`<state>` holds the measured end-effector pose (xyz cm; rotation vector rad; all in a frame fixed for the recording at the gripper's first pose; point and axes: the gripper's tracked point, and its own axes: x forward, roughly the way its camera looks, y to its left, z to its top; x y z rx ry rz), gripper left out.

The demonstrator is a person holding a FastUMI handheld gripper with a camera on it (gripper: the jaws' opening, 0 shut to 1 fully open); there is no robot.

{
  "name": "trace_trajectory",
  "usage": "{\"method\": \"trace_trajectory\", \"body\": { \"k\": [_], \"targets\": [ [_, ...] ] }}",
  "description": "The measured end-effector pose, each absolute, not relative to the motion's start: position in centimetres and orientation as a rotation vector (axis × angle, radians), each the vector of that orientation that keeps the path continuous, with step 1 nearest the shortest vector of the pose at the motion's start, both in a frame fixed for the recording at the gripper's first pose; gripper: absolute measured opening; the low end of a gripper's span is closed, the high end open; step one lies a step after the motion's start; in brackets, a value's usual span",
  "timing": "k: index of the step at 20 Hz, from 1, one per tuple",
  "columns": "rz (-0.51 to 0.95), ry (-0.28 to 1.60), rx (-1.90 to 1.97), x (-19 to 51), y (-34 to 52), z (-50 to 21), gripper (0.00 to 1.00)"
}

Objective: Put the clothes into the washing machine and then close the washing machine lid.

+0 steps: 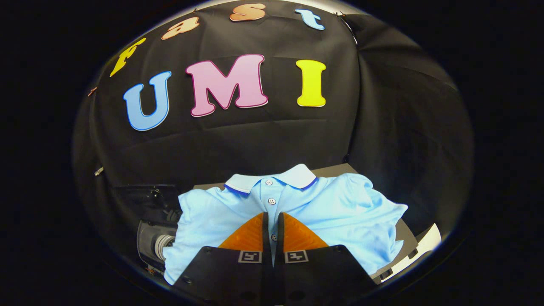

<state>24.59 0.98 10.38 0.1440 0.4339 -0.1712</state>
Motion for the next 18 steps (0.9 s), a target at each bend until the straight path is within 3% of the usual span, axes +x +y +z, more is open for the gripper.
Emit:
{"method": "trace_trajectory", "body": {
  "k": [18],
  "targets": [
    [-0.008,0.255,0.081,20.8,21.2,18.9,0.05]
  ]
}}
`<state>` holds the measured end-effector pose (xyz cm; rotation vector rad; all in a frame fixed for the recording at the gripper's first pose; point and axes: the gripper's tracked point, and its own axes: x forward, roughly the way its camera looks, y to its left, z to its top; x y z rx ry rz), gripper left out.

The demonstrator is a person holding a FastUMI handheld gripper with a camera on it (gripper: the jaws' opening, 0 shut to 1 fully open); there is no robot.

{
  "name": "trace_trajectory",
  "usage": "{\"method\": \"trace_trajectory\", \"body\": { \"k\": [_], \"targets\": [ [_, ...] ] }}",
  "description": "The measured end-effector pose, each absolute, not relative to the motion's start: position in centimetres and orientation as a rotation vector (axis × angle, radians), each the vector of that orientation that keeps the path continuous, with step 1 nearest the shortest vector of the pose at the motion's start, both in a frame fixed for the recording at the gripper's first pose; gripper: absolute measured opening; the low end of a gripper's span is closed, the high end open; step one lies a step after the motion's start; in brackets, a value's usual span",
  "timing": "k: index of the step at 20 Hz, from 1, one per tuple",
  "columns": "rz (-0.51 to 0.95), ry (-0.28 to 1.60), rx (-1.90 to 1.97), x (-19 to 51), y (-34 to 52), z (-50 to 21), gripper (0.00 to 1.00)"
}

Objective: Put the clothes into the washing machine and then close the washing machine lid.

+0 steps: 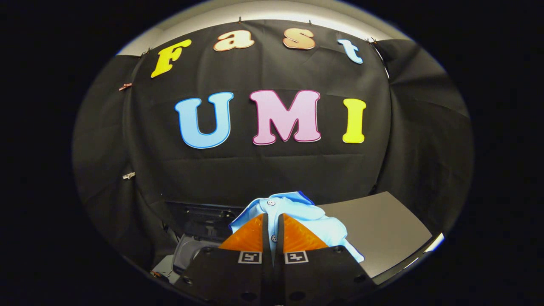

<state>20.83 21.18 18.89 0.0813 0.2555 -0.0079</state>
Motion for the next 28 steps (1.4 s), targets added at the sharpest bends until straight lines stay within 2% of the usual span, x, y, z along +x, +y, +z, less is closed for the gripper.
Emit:
{"method": "trace_trajectory", "body": {
  "k": [5,13,19,28],
  "targets": [
    [0.043,0.253,0.089,20.1,27.7,18.3,0.05],
    [0.093,0.276,0.097,20.5,37.4,13.6,0.05],
    [0.089,0.359,0.098,23.0,41.6,5.8,0.05],
    [0.028,0.546,-0.049,26.5,41.7,-9.2,0.05]
  ]
}}
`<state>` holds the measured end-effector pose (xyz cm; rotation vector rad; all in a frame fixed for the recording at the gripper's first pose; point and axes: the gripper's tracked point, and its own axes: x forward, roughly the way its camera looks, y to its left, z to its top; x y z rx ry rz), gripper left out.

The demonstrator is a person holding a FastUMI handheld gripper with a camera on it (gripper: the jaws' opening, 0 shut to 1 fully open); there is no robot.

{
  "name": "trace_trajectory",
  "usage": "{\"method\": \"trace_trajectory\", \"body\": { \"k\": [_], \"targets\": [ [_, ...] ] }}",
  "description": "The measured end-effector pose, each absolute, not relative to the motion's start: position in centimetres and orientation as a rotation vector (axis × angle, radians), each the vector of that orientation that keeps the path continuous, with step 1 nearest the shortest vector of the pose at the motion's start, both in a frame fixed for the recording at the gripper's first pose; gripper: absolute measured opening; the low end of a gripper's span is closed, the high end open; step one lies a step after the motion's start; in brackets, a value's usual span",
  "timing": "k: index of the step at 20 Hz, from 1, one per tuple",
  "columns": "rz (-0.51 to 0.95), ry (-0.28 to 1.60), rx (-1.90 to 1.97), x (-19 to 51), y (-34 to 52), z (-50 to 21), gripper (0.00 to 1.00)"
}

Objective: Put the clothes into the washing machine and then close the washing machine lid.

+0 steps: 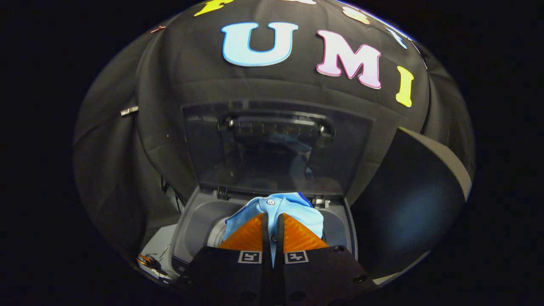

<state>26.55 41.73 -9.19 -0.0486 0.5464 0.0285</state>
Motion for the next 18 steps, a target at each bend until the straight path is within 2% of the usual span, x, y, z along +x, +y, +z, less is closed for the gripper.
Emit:
{"method": "trace_trajectory", "body": {
  "k": [7,18],
  "targets": [
    [0.045,0.673,-0.086,26.9,42.1,-16.3,0.05],
    [0.065,0.783,-0.096,26.4,42.8,-21.8,0.05]
  ]
}}
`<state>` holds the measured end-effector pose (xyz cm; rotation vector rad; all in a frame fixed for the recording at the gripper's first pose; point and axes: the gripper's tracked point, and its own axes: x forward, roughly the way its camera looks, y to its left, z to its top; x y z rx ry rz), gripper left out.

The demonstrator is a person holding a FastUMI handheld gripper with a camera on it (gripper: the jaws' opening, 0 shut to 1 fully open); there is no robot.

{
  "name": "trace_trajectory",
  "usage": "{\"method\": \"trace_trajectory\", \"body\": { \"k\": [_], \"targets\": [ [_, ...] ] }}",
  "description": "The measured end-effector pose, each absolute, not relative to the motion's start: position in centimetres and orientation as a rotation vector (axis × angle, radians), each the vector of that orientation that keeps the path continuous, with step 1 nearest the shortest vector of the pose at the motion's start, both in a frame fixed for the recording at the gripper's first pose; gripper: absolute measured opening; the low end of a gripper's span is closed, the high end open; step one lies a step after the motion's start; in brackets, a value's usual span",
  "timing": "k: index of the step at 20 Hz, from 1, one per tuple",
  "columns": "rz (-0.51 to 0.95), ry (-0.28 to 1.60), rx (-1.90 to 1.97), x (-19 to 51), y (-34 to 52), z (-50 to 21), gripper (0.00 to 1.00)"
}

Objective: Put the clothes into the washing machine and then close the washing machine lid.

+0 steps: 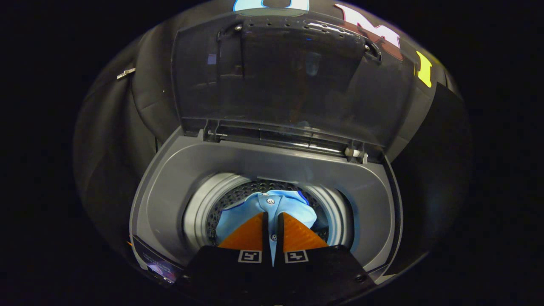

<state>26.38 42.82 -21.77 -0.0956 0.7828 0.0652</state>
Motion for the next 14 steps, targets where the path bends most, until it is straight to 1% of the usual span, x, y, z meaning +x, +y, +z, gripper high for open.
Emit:
{"method": "trace_trajectory", "body": {
  "k": [4,5,6,10,11,12,14],
  "targets": [
    [0.063,0.790,-0.101,26.2,42.7,-22.0,0.05],
    [0.044,0.801,-0.119,26.0,42.2,-22.1,0.07],
    [0.022,0.797,-0.132,25.8,41.7,-21.9,0.21],
    [0.029,0.757,-0.045,26.4,42.2,-20.6,0.74],
    [0.022,0.760,-0.059,26.3,41.8,-20.4,0.79],
    [0.016,0.760,-0.066,26.3,41.6,-20.4,0.86],
    [0.013,0.765,-0.079,26.3,41.5,-20.5,0.94]
  ]
}}
